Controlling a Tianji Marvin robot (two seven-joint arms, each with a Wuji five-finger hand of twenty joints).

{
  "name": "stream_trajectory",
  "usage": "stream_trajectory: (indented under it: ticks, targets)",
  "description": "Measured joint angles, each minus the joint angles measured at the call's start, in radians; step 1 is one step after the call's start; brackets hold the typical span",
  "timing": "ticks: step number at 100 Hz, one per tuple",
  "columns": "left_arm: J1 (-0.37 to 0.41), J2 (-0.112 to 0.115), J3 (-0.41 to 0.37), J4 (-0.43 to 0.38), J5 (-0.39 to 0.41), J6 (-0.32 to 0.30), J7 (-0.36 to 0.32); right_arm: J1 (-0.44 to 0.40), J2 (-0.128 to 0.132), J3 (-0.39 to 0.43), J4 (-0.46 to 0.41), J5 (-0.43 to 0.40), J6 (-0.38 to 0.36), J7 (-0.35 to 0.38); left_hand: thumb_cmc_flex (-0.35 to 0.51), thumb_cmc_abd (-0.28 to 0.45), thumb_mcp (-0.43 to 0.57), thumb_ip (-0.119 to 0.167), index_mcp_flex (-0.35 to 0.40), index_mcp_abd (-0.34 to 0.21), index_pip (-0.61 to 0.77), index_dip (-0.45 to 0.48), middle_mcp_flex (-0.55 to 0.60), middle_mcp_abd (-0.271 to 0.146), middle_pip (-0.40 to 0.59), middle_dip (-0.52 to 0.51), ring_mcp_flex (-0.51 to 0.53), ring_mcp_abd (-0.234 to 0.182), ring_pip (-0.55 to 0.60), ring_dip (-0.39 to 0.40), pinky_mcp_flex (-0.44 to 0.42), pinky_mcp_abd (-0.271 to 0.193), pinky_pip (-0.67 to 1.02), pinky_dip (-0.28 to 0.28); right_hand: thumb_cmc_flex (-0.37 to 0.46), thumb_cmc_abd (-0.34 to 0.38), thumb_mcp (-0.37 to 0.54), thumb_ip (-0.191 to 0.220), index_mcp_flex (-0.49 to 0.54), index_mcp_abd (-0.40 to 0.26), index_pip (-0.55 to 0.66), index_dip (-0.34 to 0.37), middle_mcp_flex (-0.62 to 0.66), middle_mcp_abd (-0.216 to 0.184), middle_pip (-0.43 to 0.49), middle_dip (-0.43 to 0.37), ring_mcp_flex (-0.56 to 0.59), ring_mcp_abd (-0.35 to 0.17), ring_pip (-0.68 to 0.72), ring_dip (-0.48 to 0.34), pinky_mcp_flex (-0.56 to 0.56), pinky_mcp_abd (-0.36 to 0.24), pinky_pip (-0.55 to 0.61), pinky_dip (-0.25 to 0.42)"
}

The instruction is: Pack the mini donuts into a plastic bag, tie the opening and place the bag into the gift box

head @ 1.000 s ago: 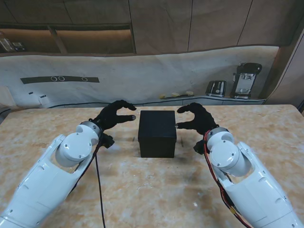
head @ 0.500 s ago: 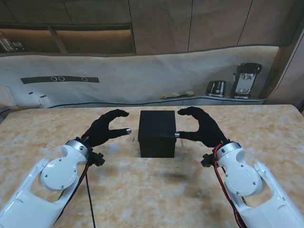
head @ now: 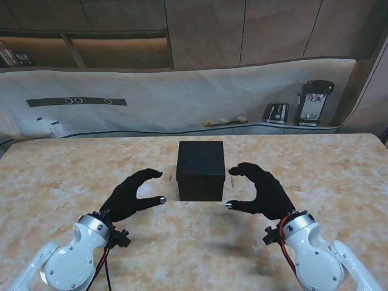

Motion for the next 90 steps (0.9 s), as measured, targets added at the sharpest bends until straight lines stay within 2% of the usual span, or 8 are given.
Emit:
stream_trajectory:
  ticks: [5, 15, 29, 60, 72, 90]
  targets:
    - [0.017, -0.001, 0.001, 0.001, 0.008, -0.010, 0.009, -0.018, 0.000, -0.001, -0.002, 0.017, 0.004, -0.014, 0.000, 0.000, 0.000, 0.000, 0.000, 0.000, 0.000, 0.000, 0.000, 0.000, 0.003, 0.000, 0.000, 0.000, 0.000, 0.000, -0.030, 0.000, 0.080, 0.000, 0.000, 0.000, 0.000, 0.000, 0.000, 0.001, 0.001, 0.000, 0.000, 0.000, 0.001, 0.000, 0.000, 0.000, 0.000, 0.000, -0.010, 0.000, 0.035, -0.011]
    - [0.041, -0.001, 0.007, 0.003, 0.019, -0.013, 0.016, -0.047, -0.002, -0.003, -0.005, 0.011, 0.007, -0.034, 0.000, 0.000, 0.000, 0.000, 0.000, 0.000, 0.000, 0.000, 0.000, 0.000, 0.004, 0.004, 0.000, 0.000, 0.000, 0.000, -0.050, 0.000, 0.122, 0.000, 0.000, 0.000, 0.000, 0.004, 0.000, 0.013, 0.001, 0.000, 0.000, 0.000, 0.001, 0.000, 0.002, 0.004, 0.000, 0.000, -0.011, 0.000, 0.060, -0.021]
    - [0.059, -0.003, 0.022, 0.009, 0.025, -0.003, 0.036, -0.071, -0.003, -0.006, -0.001, -0.028, 0.002, -0.049, 0.000, 0.000, 0.000, 0.000, 0.000, 0.000, 0.000, 0.000, 0.010, 0.000, 0.017, 0.007, 0.000, 0.000, 0.000, 0.000, -0.059, 0.000, 0.136, 0.000, 0.000, 0.010, 0.003, 0.004, 0.000, 0.016, 0.001, 0.000, 0.000, 0.000, 0.010, 0.000, 0.002, 0.005, 0.000, 0.000, -0.019, 0.000, 0.077, -0.026]
    - [0.069, -0.008, 0.035, 0.018, 0.026, 0.011, 0.044, -0.092, -0.006, -0.013, 0.004, -0.006, 0.007, -0.057, 0.009, 0.000, 0.000, 0.000, 0.000, 0.000, 0.000, 0.000, 0.010, 0.000, 0.017, 0.009, 0.000, 0.000, 0.000, 0.000, -0.067, 0.000, 0.146, -0.009, -0.027, 0.013, 0.028, 0.005, 0.011, 0.048, 0.001, -0.002, 0.000, 0.003, 0.010, 0.000, 0.002, 0.005, 0.000, 0.000, -0.041, 0.000, 0.092, -0.038]
    - [0.070, -0.008, 0.036, 0.018, 0.026, 0.011, 0.046, -0.093, -0.006, -0.012, 0.004, 0.001, 0.013, -0.054, 0.012, 0.000, 0.000, 0.000, 0.000, 0.000, 0.000, 0.000, 0.010, 0.000, 0.017, 0.010, 0.000, 0.000, 0.000, 0.000, -0.070, -0.009, 0.148, -0.011, -0.077, 0.058, 0.061, 0.020, 0.010, 0.048, -0.013, -0.019, 0.000, 0.003, 0.010, 0.000, 0.000, 0.005, 0.000, 0.000, -0.055, 0.000, 0.093, -0.059]
    - [0.068, -0.009, 0.036, 0.020, 0.020, 0.020, 0.048, -0.086, -0.006, -0.020, 0.004, 0.019, 0.025, -0.044, 0.013, 0.000, 0.000, 0.000, 0.000, 0.000, 0.000, 0.000, 0.010, 0.000, 0.017, 0.014, 0.000, 0.000, 0.000, 0.000, -0.075, -0.010, 0.153, -0.012, -0.079, 0.059, 0.067, 0.020, 0.010, 0.049, -0.014, -0.023, 0.000, 0.003, 0.010, 0.000, -0.006, 0.005, 0.000, 0.000, -0.066, 0.000, 0.093, -0.061]
